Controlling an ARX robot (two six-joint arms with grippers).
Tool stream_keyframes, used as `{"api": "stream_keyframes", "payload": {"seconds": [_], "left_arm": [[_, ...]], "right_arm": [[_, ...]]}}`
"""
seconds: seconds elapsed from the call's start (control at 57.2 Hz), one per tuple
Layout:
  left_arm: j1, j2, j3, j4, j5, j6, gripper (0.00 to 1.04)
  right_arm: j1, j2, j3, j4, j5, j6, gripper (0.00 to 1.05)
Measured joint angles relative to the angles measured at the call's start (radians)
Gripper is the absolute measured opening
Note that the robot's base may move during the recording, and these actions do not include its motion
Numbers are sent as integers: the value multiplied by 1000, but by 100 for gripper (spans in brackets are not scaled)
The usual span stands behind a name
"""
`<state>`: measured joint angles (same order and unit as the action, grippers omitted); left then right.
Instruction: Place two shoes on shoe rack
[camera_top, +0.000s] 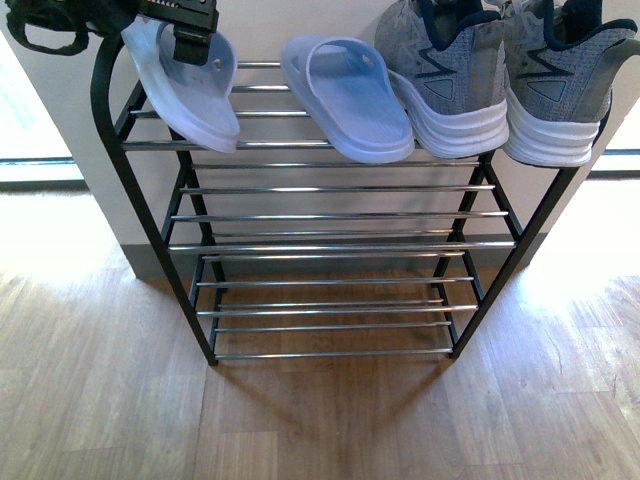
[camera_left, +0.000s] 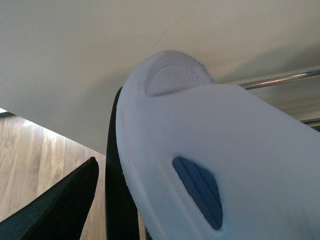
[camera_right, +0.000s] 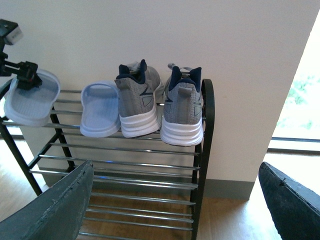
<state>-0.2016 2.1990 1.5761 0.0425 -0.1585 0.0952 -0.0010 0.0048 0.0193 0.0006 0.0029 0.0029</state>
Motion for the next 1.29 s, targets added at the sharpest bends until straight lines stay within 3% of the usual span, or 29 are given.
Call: {"api": "stream_keyframes", "payload": {"seconds": [0.175,0.472,0.611,0.891,1.293], "left_arm": [[-4,53,85,-18,13,66,95],[-38,63,151,-9,116,126,95],[-34,64,179,-63,51,159,95],[3,84,181,-195,50,299,95],[19,24,129,-220,179,371,95]], "right_arm": [[0,0,0,0,0,0,96],[0,0,0,0,0,0,96],[0,0,0,0,0,0,96],[0,0,0,0,0,0,96],[0,0,0,0,0,0,96]]}}
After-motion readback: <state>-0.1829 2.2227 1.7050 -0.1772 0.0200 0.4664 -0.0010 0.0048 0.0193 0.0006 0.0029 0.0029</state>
